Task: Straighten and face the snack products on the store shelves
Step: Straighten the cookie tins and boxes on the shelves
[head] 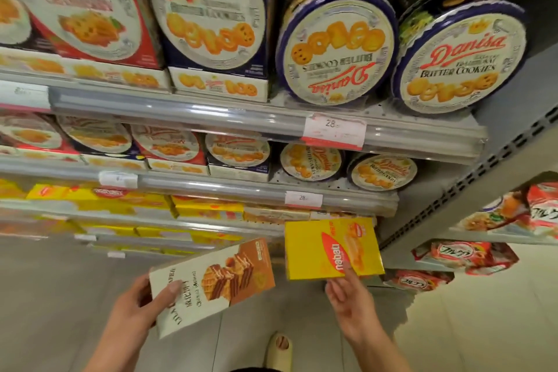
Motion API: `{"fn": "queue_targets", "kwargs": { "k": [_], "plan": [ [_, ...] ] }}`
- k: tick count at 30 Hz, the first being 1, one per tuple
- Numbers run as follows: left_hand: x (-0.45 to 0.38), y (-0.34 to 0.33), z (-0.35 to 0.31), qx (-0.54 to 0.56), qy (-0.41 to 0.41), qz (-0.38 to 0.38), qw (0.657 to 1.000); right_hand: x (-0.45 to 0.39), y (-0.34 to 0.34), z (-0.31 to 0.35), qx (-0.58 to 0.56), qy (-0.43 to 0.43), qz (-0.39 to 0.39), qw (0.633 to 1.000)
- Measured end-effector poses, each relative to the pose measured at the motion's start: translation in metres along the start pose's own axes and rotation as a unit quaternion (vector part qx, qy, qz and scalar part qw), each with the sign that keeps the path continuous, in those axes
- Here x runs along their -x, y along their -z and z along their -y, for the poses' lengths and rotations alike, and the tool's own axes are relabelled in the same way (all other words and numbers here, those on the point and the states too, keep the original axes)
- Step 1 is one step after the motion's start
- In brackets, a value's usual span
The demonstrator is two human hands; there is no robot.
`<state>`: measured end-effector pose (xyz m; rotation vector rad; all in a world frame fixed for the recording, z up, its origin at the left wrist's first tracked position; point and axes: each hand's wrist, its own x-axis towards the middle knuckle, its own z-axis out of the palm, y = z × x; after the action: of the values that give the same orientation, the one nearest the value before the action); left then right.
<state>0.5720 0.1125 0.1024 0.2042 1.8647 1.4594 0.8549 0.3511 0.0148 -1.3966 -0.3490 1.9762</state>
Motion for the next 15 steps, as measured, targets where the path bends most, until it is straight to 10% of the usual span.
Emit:
{"fn": "queue_targets", "kwargs": {
  "k": [15],
  "plan": [
    [0.04,0.157,0.03,0.033,-0.059,0.109,0.992,0.104,-0.119,-0.11,0.274,0.128,0.176,0.937]
  ]
}}
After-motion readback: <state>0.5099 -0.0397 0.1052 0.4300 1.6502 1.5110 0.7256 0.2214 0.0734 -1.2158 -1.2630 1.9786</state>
